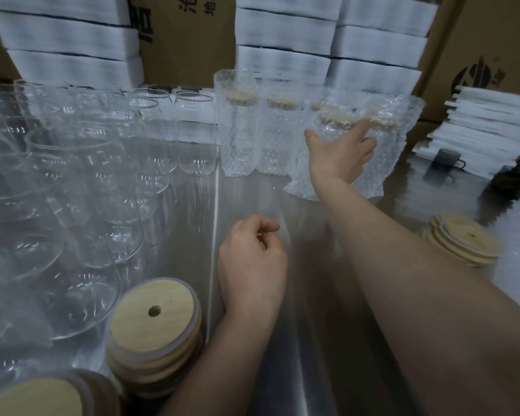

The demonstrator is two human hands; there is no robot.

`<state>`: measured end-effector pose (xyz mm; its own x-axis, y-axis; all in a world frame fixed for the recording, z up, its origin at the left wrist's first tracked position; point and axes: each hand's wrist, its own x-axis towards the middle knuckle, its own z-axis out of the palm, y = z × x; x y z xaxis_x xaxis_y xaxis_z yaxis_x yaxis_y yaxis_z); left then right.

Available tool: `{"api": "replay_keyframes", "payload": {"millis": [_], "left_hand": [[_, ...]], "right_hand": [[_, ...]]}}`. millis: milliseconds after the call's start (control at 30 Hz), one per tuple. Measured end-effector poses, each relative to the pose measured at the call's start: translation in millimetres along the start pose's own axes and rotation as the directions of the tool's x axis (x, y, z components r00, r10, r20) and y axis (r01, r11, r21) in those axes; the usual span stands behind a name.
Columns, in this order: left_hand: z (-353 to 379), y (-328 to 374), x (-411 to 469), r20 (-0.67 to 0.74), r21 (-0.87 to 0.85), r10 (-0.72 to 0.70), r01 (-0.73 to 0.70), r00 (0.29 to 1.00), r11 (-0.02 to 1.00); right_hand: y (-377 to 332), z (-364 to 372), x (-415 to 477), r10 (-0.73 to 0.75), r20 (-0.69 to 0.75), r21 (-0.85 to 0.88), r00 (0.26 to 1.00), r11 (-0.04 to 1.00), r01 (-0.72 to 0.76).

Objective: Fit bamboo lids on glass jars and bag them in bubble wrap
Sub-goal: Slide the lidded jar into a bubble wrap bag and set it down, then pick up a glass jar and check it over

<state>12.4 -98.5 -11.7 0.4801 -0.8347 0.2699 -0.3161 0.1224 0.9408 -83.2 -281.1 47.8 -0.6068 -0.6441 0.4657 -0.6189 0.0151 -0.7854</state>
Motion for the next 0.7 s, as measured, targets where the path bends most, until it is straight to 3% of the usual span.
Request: {"api": "replay_keyframes", "payload": {"millis": [200, 333, 433, 500, 567, 633, 700], "left_hand": [[3, 0, -1, 0.002, -0.016, -0.003, 0.003, 1.000, 1.000], [5, 0, 2, 0.008, -0.008, -0.002, 0.002, 1.000, 1.000], [4, 0, 2, 0.008, 0.004, 0.000, 0.000, 1.000, 1.000], [2, -1, 2, 0.006, 0.008, 0.004, -0.004, 1.000, 1.000], [0, 0, 4, 0.010, 0.010, 0.001, -0.001, 1.000, 1.000], [-2, 2, 4, 0.013, 0.009, -0.006, 0.005, 1.000, 1.000], [-3, 4, 4, 0.026, 0.006, -0.025, 0.024, 0.999, 1.000]], "right_hand": [[1, -1, 9, -0.006, 0.023, -0.005, 1.000, 1.000, 0.006], [-9, -9, 6, 0.020, 0.054, -0.197, 0.998, 0.980, -0.009], [-28, -18, -9, -0.177, 0.023, -0.260, 0.984, 0.949, 0.177], [-47, -20, -27, -0.433, -0.002, -0.213, 0.901, 0.881, 0.423], [-71, -15, -49, -0.621, 0.124, -0.077, 0.774, 0.772, 0.631], [-94, -4, -68, -0.645, 0.384, 0.054, 0.660, 0.730, 0.682], [-111, 9, -79, -0.546, 0.598, 0.101, 0.586, 0.777, 0.621]]}}
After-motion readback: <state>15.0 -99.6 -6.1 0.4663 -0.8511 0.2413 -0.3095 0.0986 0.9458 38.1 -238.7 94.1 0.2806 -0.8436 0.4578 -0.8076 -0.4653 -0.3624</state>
